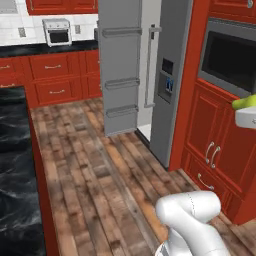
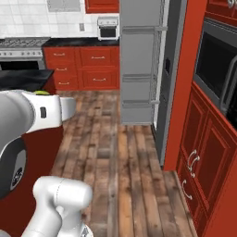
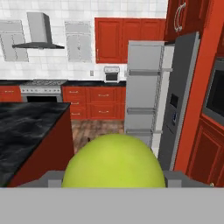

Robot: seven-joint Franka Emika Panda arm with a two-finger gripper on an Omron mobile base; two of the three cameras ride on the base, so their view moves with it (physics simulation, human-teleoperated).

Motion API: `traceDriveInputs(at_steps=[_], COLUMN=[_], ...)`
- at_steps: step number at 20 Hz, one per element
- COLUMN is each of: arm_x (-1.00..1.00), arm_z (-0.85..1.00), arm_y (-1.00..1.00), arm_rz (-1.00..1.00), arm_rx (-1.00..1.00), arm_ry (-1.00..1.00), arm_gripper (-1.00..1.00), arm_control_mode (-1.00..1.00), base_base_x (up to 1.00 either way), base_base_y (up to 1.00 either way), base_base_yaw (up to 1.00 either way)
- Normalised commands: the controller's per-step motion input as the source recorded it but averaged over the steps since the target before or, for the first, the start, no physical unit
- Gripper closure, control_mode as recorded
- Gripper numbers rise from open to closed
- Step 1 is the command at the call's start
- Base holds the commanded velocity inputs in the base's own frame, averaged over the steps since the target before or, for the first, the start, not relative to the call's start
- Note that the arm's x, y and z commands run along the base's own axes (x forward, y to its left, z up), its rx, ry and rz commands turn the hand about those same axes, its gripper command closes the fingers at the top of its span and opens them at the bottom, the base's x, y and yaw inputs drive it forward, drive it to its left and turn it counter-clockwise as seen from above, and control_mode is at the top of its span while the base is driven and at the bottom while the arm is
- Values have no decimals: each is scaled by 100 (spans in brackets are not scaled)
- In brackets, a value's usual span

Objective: Pick up the banana and pear from the fridge and place one fruit on each plate on the dining counter.

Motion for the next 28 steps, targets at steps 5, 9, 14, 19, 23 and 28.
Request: traceDriveInputs(at_steps=[5, 9, 14, 19, 23, 28], arm_x=[0, 0, 0, 0, 0, 0], arm_z=[0, 0, 0, 0, 0, 0], arm_y=[0, 0, 0, 0, 0, 0], arm_rz=[0, 0, 0, 0, 0, 0], arm_rx=[0, 0, 0, 0, 0, 0], arm_ry=[0, 0, 0, 0, 0, 0], arm_gripper=[100, 100, 100, 100, 100, 100], arm_control_mode=[100, 100, 100, 100, 100, 100], base_base_x=[-100, -80, -95, -45, -14, 0], base_base_y=[20, 57, 55, 91, 100, 100], base_base_yaw=[14, 8, 7, 5, 8, 13])
